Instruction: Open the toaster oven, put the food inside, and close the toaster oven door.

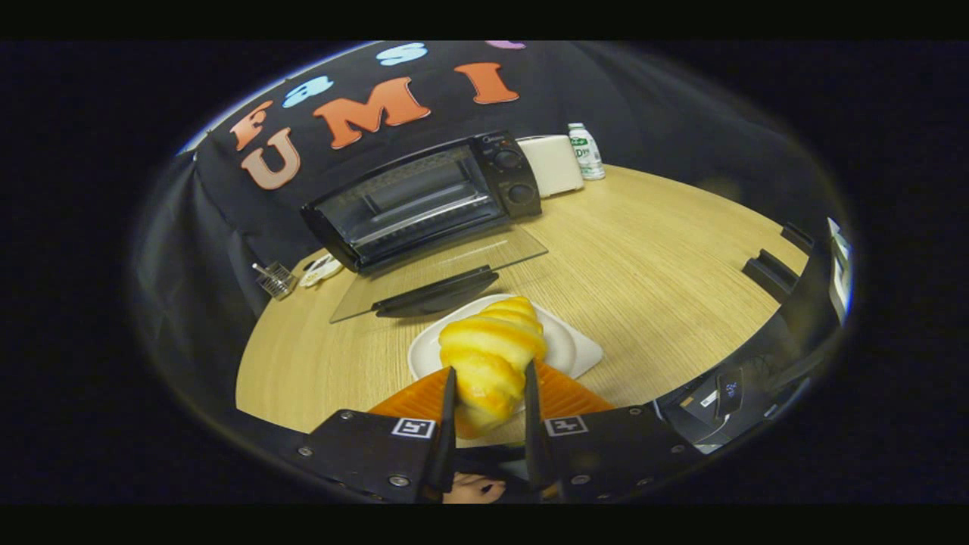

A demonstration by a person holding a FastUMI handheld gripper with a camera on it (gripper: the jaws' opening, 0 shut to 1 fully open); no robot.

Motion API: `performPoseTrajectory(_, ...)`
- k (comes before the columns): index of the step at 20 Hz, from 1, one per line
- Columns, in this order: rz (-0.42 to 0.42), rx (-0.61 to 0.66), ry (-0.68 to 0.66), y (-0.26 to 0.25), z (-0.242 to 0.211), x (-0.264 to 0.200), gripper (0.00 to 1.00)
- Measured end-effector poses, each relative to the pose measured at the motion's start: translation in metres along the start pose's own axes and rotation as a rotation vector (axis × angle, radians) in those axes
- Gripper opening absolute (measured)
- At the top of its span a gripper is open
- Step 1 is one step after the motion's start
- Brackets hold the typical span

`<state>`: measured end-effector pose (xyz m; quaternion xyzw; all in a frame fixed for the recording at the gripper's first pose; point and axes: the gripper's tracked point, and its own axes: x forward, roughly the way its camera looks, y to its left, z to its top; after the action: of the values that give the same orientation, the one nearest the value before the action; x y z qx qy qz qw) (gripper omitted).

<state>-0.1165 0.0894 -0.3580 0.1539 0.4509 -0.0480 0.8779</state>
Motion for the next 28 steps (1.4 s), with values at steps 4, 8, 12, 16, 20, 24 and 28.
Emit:
performPoseTrajectory(4,0.146,0.061,0.002,0.024,0.010,-0.014,0.38)
performPoseTrajectory(8,0.321,0.105,-0.049,0.057,0.035,-0.021,0.38)
performPoseTrajectory(12,0.479,0.203,-0.087,0.084,0.069,-0.013,0.38)
performPoseTrajectory(16,0.570,0.303,-0.086,0.097,0.097,0.010,0.37)
performPoseTrajectory(20,0.676,0.384,-0.041,0.124,0.113,0.035,0.37)
performPoseTrajectory(24,0.677,0.431,0.004,0.140,0.121,0.065,0.37)
performPoseTrajectory(28,0.630,0.447,-0.027,0.142,0.142,0.098,0.37)
